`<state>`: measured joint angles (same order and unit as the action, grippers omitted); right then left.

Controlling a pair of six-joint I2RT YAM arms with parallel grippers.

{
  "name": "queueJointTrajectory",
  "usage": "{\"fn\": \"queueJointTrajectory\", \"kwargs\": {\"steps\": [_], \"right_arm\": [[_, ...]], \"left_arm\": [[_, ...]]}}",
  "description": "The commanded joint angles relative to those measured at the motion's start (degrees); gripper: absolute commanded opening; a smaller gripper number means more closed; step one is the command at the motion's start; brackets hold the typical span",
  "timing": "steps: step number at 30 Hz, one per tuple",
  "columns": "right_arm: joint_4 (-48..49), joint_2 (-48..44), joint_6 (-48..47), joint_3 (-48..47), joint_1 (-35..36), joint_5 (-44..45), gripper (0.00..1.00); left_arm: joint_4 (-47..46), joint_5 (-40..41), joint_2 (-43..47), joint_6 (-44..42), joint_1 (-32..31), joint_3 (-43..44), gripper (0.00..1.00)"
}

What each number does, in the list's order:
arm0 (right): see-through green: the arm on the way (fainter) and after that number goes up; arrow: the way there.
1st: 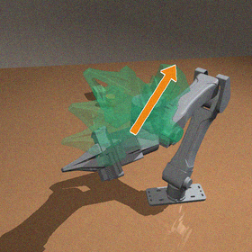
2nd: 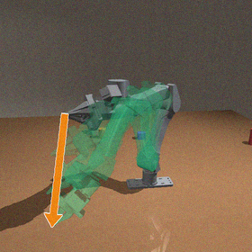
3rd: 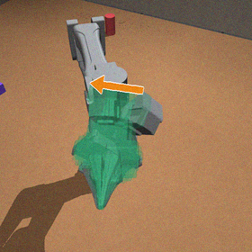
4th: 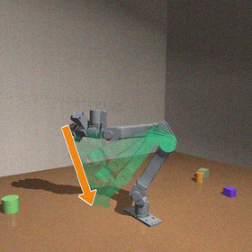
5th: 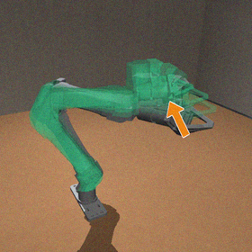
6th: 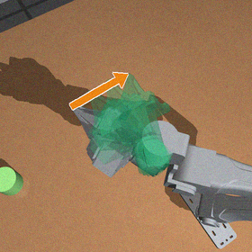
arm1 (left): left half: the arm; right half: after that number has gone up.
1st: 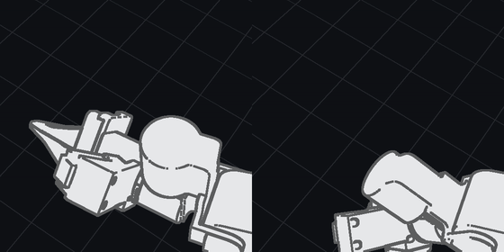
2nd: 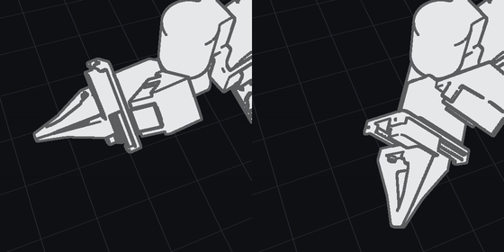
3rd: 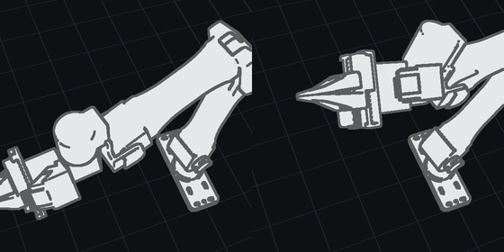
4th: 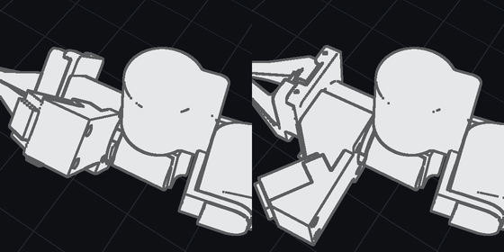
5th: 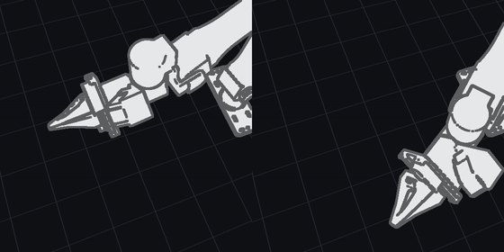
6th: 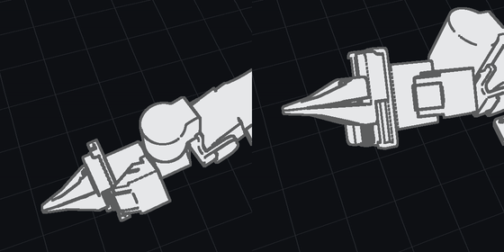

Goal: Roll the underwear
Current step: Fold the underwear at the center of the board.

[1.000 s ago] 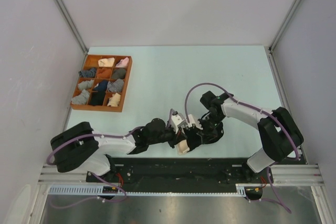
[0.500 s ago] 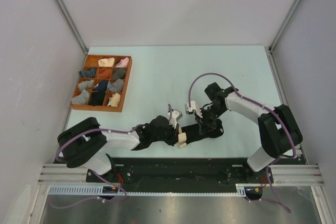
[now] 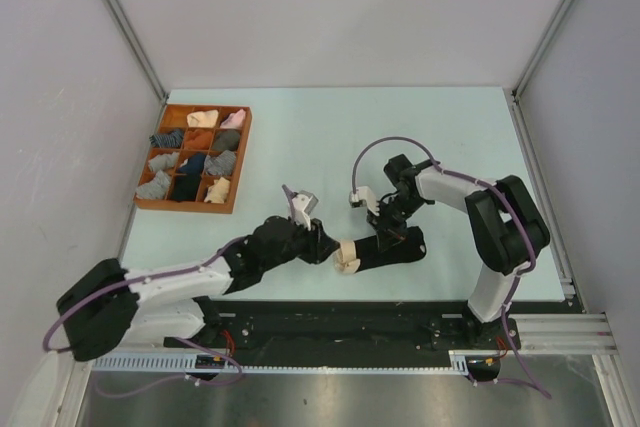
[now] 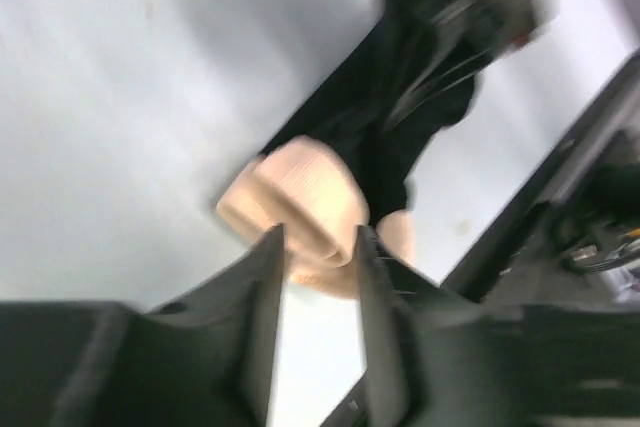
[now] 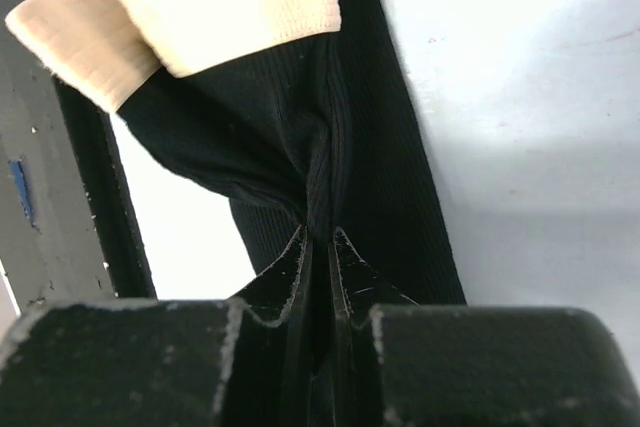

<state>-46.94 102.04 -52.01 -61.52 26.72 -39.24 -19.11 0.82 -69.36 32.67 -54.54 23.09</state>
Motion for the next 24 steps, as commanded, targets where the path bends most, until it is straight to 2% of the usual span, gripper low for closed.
{"fn": "queueJointTrajectory", "kwargs": {"steps": [1, 5, 8, 14, 19, 21, 23, 24], "right_arm": [[0.88, 1.40, 2.26, -2.90, 0.17, 1.54, 0.08], [0.88, 2.64, 3.05, -3.61, 0.26, 1.80, 0.08], [0.80, 3.17, 3.32, -3.87, 0.18, 1.72, 0.08], [0.45, 3.60, 3.32, -4.05, 0.18, 1.80, 0.08], [0.09, 3.61, 3.14, -4.05, 0.09, 1.71, 0.08], [0.09, 3.78, 2.97, -4.05, 0.09, 1.71, 0.08], [0.01, 3.87, 2.96, -4.05, 0.09, 1.80, 0.08], [0.00, 3.96, 2.88, -4.05, 0.00, 1.80, 0.08]], "left_arm": [[-0.92, -0.26, 9.15, -4.79, 0.32, -0.85, 0.45], [-3.13, -11.07, 7.93, -14.79, -0.12, -0.95, 0.51], [-2.25, -14.16, 4.86, -21.56, -1.79, 0.89, 0.54], [-2.15, -16.99, -3.66, -28.35, -2.76, 5.72, 0.57], [-2.77, -17.17, -7.71, -30.03, -3.64, 8.28, 0.58], [-2.42, -16.99, -9.64, -30.03, -3.73, 9.34, 0.56], [-0.33, -15.24, -10.96, -29.33, -3.73, 10.91, 0.50], [0.65, -14.45, -12.62, -28.89, -3.73, 11.53, 0.36]]}}
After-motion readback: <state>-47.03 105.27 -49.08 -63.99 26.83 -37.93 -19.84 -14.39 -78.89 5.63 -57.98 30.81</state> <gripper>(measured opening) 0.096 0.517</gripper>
